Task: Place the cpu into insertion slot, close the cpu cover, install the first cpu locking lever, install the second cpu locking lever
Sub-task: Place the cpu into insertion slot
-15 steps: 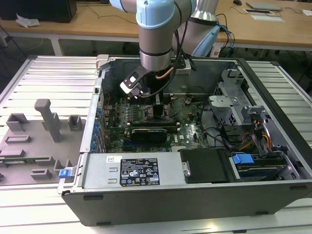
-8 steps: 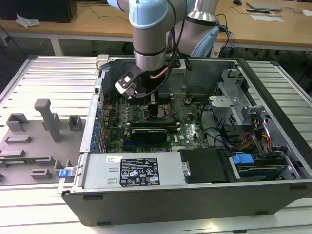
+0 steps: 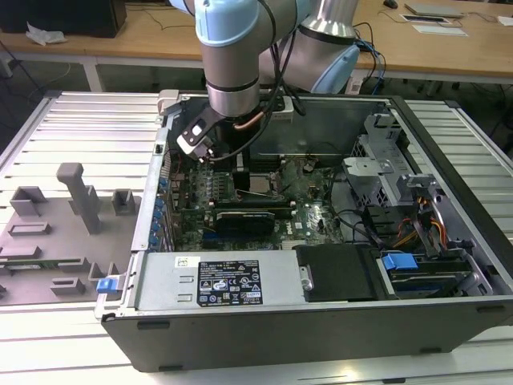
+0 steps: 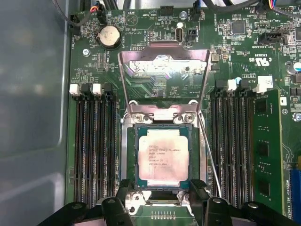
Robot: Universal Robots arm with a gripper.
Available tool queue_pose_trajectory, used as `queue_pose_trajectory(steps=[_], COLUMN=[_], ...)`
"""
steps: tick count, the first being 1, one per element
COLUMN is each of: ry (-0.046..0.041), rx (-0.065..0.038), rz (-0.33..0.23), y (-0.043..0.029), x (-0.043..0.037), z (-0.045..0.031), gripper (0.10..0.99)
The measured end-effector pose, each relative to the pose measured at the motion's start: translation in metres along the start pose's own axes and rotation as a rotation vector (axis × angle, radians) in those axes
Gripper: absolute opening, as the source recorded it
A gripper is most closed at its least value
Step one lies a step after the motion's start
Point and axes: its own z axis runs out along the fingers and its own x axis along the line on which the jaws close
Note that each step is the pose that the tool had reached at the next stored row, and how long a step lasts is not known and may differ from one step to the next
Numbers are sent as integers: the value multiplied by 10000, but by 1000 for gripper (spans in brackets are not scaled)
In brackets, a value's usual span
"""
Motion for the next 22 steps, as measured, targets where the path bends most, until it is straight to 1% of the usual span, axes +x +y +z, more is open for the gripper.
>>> queue_pose_trajectory(steps=[3, 6, 10, 11, 12, 13, 17, 22], ry=[-1, -1, 1, 0, -2, -4, -3, -2], rx=[1, 1, 0, 32, 120, 179, 185, 184], rz=[1, 2, 1, 1, 6, 10, 10, 10], y=[3, 12, 13, 13, 14, 15, 15, 55], x=[2, 6, 6, 6, 6, 6, 6, 7], z=[-30, -113, -117, -117, -117, -117, -117, -112], gripper=[608, 608, 608, 608, 608, 608, 608, 608])
